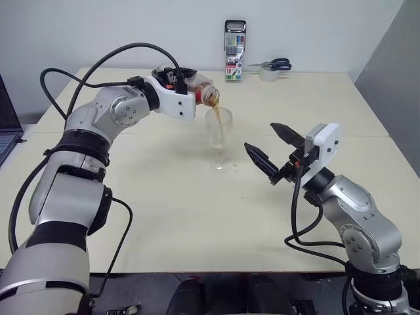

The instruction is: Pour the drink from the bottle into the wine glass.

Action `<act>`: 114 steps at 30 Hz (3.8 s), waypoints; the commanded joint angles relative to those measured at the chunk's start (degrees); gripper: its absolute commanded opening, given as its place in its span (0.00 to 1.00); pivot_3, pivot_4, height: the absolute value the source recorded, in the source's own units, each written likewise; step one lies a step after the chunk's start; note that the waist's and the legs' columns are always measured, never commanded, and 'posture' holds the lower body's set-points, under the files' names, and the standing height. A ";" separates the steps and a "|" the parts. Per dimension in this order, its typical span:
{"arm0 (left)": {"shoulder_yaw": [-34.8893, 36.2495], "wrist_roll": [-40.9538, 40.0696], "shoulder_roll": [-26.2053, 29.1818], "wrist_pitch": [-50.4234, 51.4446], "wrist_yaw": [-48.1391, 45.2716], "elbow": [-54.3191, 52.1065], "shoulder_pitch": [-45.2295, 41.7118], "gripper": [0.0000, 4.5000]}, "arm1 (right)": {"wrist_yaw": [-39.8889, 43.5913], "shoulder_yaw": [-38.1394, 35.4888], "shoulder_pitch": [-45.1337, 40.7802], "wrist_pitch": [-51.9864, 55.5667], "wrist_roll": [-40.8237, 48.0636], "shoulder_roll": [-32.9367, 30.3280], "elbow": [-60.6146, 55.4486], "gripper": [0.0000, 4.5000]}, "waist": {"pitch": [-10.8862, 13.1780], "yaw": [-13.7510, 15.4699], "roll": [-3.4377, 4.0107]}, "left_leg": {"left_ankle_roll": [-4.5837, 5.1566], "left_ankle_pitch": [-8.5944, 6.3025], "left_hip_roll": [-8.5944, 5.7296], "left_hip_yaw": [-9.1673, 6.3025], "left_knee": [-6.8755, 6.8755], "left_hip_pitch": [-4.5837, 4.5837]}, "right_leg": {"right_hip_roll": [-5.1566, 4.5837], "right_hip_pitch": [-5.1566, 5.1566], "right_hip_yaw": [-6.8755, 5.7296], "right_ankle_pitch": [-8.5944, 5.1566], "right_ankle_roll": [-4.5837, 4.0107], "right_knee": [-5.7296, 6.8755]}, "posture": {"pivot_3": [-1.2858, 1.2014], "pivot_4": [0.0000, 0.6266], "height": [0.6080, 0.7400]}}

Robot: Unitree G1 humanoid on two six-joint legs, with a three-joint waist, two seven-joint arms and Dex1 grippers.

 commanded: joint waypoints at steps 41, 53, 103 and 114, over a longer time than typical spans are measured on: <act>-4.12 4.24 1.60 -2.98 6.58 6.45 -8.36 0.39 | 0.24 0.08 -0.08 -0.94 -0.13 -1.40 -3.24 1.00 | 0.00 -0.07 0.00 | -0.01 0.01 -0.01 0.04 0.02 0.03 | 0.00 -0.01 0.03 0.00 0.00 0.07 | 0.52 0.24 1.00; 4.49 -11.68 -1.66 1.43 -5.53 2.79 -2.15 0.39 | 2.01 0.65 0.57 -2.36 -1.05 -2.07 -2.25 1.00 | 0.00 -0.30 0.00 | -0.02 0.01 0.00 0.07 0.04 0.07 | 0.00 -0.01 0.07 0.00 0.00 0.12 | 0.52 0.24 1.00; 35.77 -51.13 -18.97 54.48 -3.17 -43.23 47.79 0.99 | 15.06 4.66 12.12 -13.66 -5.94 -7.20 -0.04 1.00 | -0.20 0.03 -0.15 | 0.18 -0.10 0.00 0.04 0.31 0.33 | -0.02 0.16 0.17 -0.01 0.00 0.57 | 0.52 0.24 1.00; 34.49 -49.67 -18.72 67.77 0.56 -66.58 66.67 0.99 | -8.30 -2.57 26.52 -3.53 -16.30 0.74 -0.45 1.00 | -0.32 0.02 -0.20 | 0.17 -0.10 0.05 0.06 0.12 0.46 | -0.05 0.28 0.22 -0.01 0.00 0.48 | 0.52 0.24 1.00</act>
